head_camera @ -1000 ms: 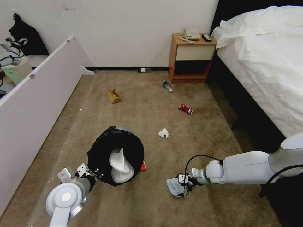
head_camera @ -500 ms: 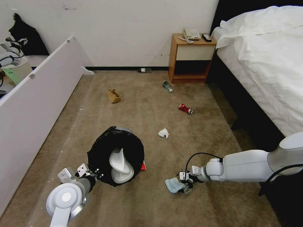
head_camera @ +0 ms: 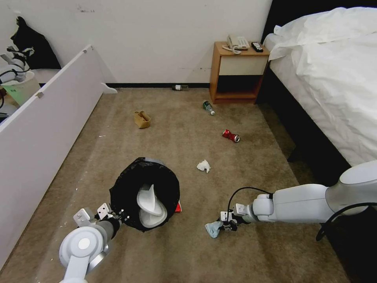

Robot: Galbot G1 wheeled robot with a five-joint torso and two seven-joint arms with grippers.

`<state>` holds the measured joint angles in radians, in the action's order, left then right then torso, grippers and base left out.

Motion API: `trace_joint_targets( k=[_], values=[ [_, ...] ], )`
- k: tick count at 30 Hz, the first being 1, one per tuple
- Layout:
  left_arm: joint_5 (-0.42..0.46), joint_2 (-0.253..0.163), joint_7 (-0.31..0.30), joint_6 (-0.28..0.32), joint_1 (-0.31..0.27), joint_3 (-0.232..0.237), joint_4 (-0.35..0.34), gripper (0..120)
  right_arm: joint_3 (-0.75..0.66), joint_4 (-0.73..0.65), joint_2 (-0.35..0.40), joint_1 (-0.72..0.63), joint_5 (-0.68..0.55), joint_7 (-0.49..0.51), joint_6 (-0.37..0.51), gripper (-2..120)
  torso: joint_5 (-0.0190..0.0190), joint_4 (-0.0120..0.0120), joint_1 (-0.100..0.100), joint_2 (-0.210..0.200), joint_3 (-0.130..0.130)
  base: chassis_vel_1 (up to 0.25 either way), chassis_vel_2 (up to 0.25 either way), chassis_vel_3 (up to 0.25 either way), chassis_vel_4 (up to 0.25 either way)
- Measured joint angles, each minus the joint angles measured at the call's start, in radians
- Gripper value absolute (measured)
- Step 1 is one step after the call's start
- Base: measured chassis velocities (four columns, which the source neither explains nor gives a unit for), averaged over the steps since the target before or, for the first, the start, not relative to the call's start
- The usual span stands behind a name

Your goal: Pick up the trash bin and place the garbage on the floor into it.

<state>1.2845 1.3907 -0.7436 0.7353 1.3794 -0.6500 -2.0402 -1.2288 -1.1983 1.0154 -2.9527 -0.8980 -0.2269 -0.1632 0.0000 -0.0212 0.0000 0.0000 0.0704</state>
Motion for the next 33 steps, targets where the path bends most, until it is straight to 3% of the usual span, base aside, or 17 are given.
trace_joint_targets(
  k=[4,25,33],
  values=[
    [-0.002,0.002,0.0,0.0,-0.005,0.006,0.004,0,-0.001,-0.004,-0.001,0.0,0.007,0.0,-0.002,1,0.0,0.0,0.0,0.0,0.0,0.0,0.0,0.0,0.0],
    [-0.014,-0.002,0.006,0.0,-0.006,0.014,0.012,0,-0.013,-0.025,-0.027,0.0,0.011,0.006,-0.005,0,0.0,0.0,0.0,0.0,0.0,0.0,0.0,0.0,0.0],
    [-0.054,-0.015,0.033,0.0,0.003,0.03,0.018,0,-0.054,-0.144,-0.086,0.006,0.015,0.032,0.0,0,0.0,0.0,0.0,0.0,0.0,0.0,0.0,0.0,0.0]
  ],
)
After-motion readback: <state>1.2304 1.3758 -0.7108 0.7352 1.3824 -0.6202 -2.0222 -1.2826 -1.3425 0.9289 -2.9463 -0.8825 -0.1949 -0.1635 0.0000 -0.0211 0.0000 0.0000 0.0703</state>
